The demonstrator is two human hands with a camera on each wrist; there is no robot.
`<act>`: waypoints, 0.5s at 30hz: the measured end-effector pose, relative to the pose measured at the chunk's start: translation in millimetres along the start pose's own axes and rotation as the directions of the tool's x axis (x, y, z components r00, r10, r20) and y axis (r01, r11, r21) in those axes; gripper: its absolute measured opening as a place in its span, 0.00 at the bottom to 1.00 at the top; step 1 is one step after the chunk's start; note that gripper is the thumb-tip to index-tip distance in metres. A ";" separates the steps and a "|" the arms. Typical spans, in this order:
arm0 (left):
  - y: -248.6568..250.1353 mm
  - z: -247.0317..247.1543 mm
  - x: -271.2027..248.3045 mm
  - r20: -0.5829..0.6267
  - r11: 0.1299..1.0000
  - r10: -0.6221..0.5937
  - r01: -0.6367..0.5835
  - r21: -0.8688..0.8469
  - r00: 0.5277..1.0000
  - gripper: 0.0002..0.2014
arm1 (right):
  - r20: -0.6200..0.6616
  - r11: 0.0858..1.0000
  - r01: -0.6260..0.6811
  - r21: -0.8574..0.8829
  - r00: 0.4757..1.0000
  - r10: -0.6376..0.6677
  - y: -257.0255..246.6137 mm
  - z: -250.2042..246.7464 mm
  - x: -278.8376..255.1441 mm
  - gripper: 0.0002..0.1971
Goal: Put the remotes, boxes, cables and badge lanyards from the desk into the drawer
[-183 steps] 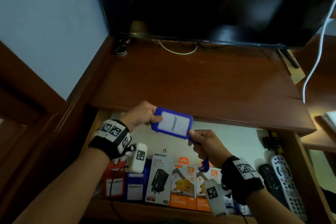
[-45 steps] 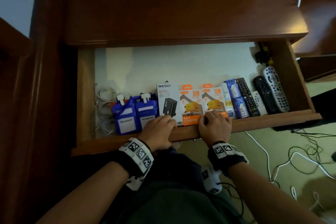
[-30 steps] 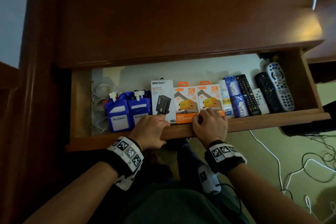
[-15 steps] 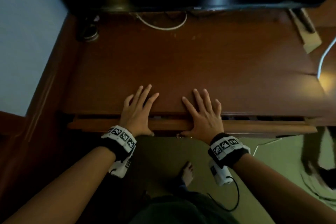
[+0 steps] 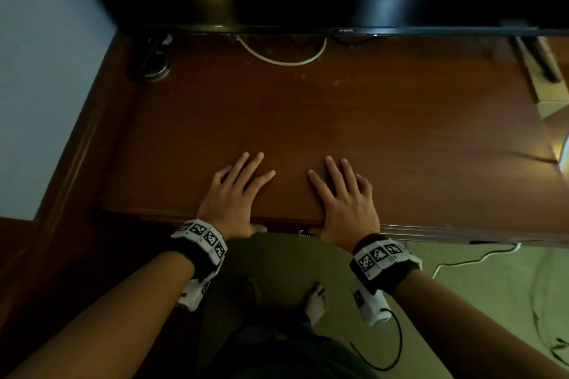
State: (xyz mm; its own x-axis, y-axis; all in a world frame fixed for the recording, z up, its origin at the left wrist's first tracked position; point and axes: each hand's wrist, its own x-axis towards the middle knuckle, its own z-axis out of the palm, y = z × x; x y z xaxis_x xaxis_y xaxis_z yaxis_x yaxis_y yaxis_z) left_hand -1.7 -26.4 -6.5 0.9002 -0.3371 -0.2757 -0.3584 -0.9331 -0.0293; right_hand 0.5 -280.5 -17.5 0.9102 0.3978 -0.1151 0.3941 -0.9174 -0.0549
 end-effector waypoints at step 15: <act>-50.2 -13.5 -30.9 0.051 0.881 0.022 0.005 -0.473 0.998 0.30 | 0.033 0.790 -0.203 0.579 0.974 0.226 2.8 -29.4 -7.1 0.36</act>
